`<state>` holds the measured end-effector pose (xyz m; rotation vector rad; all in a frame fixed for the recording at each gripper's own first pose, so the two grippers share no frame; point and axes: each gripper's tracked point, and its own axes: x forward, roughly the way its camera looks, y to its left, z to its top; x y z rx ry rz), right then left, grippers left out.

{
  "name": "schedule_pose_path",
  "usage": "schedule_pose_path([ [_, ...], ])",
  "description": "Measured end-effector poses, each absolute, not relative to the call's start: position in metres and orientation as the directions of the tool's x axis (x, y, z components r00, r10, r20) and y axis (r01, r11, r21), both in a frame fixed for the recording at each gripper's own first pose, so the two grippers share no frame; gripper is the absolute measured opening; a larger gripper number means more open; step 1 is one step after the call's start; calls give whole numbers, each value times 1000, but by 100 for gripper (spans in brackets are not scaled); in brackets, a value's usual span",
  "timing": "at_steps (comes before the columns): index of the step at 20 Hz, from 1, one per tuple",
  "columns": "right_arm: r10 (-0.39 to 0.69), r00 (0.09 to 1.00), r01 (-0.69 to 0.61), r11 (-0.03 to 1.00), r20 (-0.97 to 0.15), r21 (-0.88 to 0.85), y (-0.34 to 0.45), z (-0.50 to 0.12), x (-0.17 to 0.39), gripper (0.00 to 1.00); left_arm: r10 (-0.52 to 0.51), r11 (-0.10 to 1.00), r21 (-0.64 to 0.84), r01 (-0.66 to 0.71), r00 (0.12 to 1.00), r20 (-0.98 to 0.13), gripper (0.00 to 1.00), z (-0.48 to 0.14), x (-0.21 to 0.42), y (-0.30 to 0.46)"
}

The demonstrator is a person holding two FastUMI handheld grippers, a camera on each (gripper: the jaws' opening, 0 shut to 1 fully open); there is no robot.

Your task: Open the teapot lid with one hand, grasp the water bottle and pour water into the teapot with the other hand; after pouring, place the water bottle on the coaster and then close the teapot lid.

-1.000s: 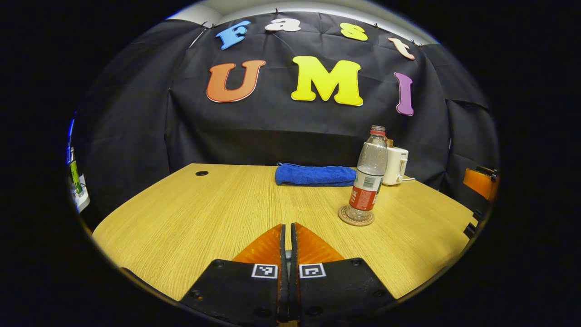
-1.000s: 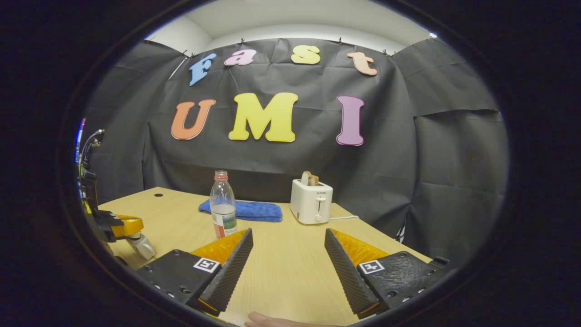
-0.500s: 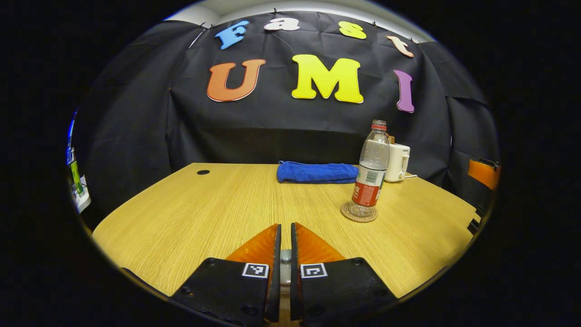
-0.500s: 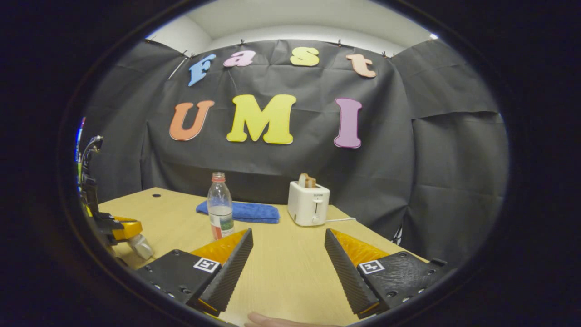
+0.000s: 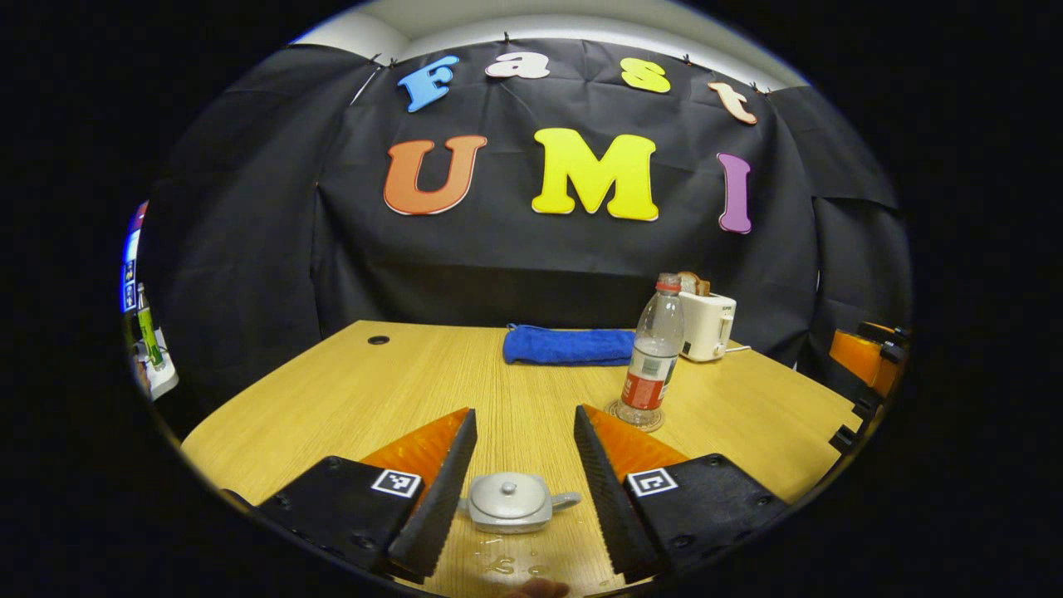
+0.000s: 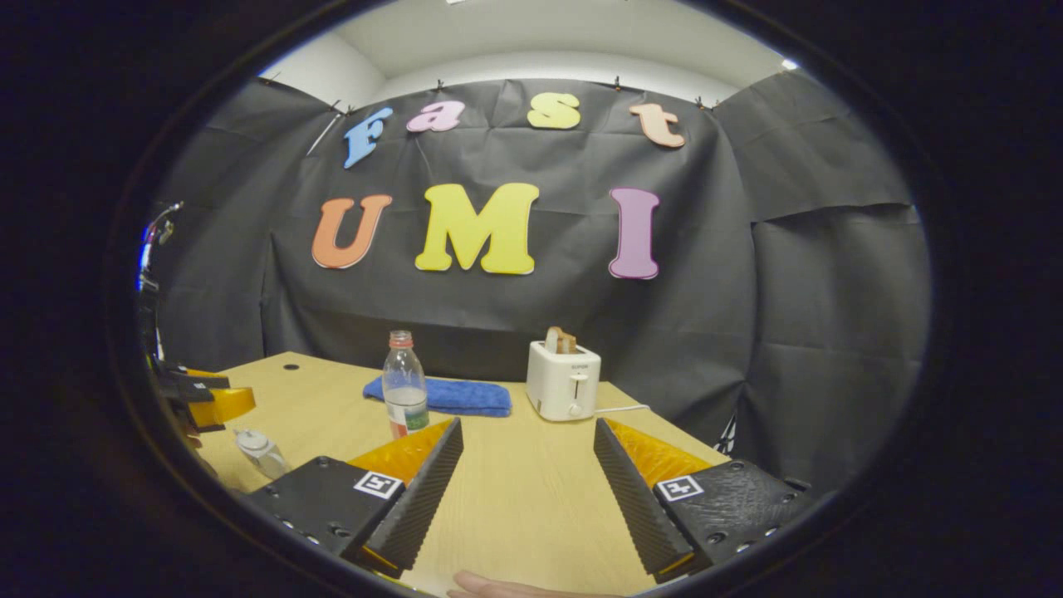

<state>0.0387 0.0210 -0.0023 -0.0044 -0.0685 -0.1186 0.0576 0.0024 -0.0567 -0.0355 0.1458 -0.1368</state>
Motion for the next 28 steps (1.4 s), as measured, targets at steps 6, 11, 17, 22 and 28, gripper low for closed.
schedule_pose_path([
  [6,-109,985,105,994,134,34,7,38,-5,95,-31,999,8,31,997,-77,98,-5,15,29],
  [11,-89,984,93,996,154,-19,15,49,-35,95,-16,1000,-17,16,1000,9,98,34,-18,37],
  [17,-58,993,62,997,106,-37,27,34,-42,98,-50,999,-8,51,995,81,97,57,-45,24],
  [22,-62,994,67,997,91,-42,26,30,-37,95,-49,999,1,49,997,63,97,48,-40,23],
  [28,-61,995,66,997,83,-49,28,27,-34,95,-50,999,19,50,998,46,98,43,-37,19],
])
